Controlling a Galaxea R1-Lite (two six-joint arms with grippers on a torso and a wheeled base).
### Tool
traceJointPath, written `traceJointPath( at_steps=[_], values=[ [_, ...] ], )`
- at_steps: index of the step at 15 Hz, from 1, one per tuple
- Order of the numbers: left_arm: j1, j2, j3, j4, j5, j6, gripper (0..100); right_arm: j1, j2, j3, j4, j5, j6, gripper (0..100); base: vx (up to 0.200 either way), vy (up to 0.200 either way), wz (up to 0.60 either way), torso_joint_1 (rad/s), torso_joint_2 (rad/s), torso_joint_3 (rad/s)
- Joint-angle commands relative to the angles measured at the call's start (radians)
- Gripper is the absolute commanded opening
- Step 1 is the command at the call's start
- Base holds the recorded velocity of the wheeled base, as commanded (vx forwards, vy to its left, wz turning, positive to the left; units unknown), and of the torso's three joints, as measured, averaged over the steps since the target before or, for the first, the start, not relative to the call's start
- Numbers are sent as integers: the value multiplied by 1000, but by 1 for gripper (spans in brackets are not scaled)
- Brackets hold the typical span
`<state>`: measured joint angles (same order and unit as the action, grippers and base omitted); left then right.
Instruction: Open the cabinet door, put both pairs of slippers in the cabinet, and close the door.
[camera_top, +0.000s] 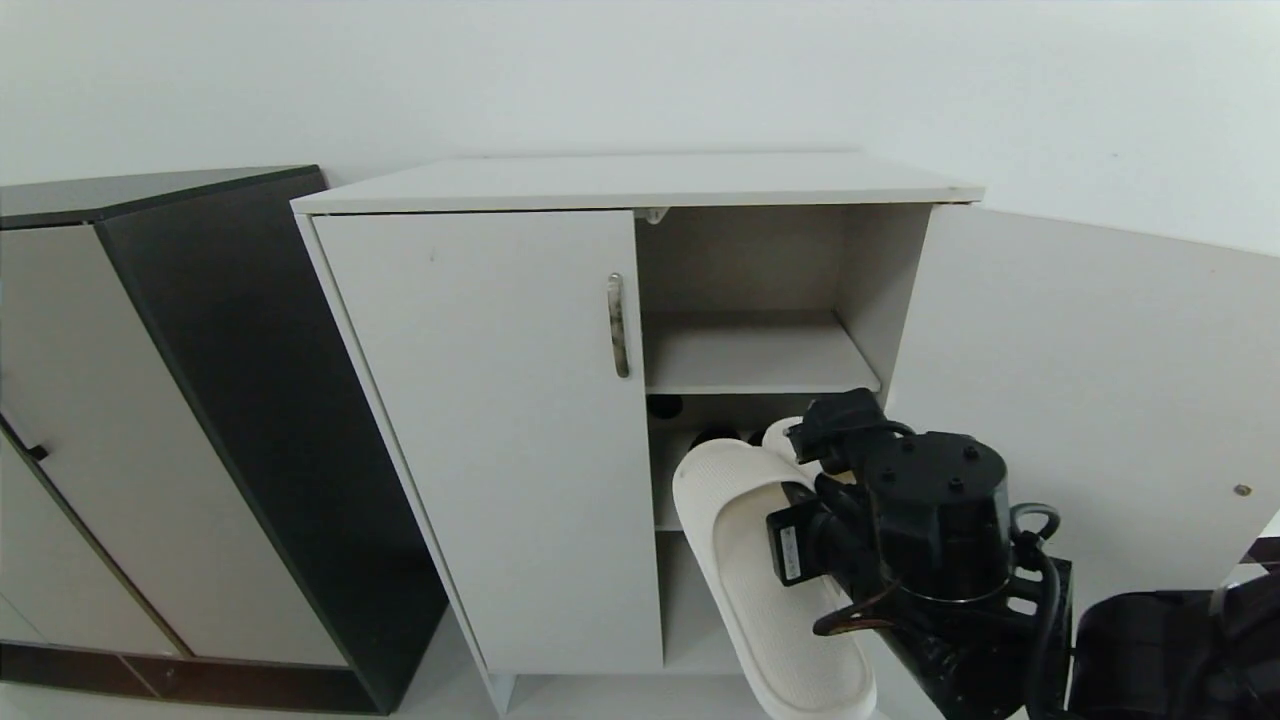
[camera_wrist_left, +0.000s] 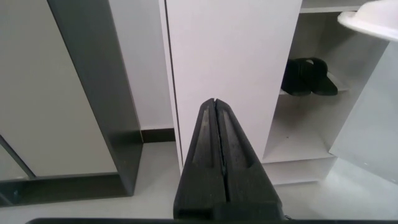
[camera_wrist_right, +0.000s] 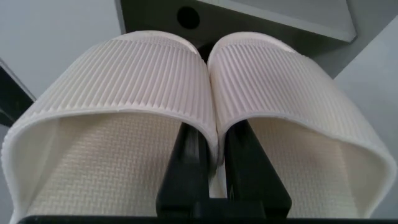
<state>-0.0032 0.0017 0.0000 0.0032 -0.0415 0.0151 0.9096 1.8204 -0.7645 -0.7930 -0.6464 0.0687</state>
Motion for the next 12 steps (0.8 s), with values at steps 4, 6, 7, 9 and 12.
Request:
traceJointPath(
  at_steps=[4,6,7,9,12],
  values=[
    [0,0,0,0,-1,0,0,-18,36,-305,250,-114,103,0,0,0,0,0,0,0],
    [0,0,0,0,-1,0,0,-20,66,-342,267,-133,103,0,0,0,0,0,0,0],
    [0,0,0,0,-1,0,0,-26,91,-352,273,-153,102,0,0,0,0,0,0,0],
    [0,0,0,0,-1,0,0,-38,108,-377,274,-171,102,0,0,0,0,0,0,0],
    [0,0,0,0,-1,0,0,-52,126,-377,270,-171,103,0,0,0,0,0,0,0]
  ],
)
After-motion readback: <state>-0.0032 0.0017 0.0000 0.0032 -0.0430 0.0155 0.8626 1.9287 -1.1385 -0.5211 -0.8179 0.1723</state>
